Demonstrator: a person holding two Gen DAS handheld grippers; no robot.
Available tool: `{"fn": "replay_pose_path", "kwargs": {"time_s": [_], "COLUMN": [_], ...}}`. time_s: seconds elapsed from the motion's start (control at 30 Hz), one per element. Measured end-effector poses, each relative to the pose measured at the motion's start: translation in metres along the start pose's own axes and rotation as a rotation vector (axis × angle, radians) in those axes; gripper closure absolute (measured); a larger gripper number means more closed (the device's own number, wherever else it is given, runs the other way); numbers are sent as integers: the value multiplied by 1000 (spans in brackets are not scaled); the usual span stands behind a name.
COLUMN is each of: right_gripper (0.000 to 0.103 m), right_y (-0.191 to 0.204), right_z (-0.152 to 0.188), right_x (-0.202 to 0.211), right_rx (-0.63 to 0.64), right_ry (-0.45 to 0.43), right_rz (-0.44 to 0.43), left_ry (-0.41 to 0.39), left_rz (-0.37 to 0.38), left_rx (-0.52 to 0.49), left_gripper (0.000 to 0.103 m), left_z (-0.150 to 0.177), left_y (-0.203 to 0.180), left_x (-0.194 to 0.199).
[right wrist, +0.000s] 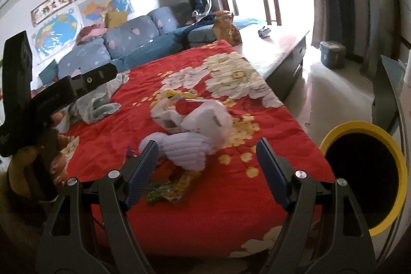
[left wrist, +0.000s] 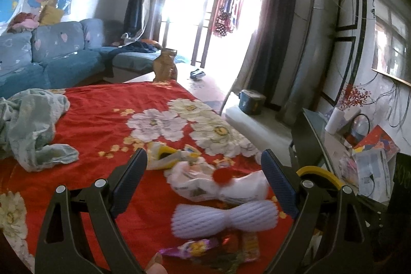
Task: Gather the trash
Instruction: 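Move both open tools back to the trash pile on the bedspread, then grasp the white foam net bundle with the right tool while the left tool grasps the purple candy wrapper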
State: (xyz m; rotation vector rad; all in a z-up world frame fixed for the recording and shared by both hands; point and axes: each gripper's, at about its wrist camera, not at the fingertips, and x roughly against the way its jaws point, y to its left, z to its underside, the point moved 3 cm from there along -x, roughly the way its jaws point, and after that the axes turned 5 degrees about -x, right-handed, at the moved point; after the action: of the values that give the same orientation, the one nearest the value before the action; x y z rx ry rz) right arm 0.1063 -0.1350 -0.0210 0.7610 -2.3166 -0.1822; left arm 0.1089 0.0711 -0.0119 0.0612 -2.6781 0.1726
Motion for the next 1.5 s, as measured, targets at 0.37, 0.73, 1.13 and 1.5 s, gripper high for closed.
{"fn": "replay_pose_path", "kwargs": {"time_s": [0.37,0.73,1.13,1.5], "right_gripper": [33,48,65,87], "right_y": [5,1,2,8], "right_z": [3,11,16,20], "right_x": [-26,-55,-77,-75], "right_rx": [-15,1,11,42], "right_ry": [53,124,184,192], "right_rz": [-3,-7,-62,-97], "left_ry": [81,181,261,310], "left_rz": [13,104,189,194], "left_rx": [-21,-51,-119,-88], "left_gripper": [16,23,31,64], "left_z": [26,66,90,98], "left_y": [28,31,-5,-3], "left_x": [4,0,-19,-31]}}
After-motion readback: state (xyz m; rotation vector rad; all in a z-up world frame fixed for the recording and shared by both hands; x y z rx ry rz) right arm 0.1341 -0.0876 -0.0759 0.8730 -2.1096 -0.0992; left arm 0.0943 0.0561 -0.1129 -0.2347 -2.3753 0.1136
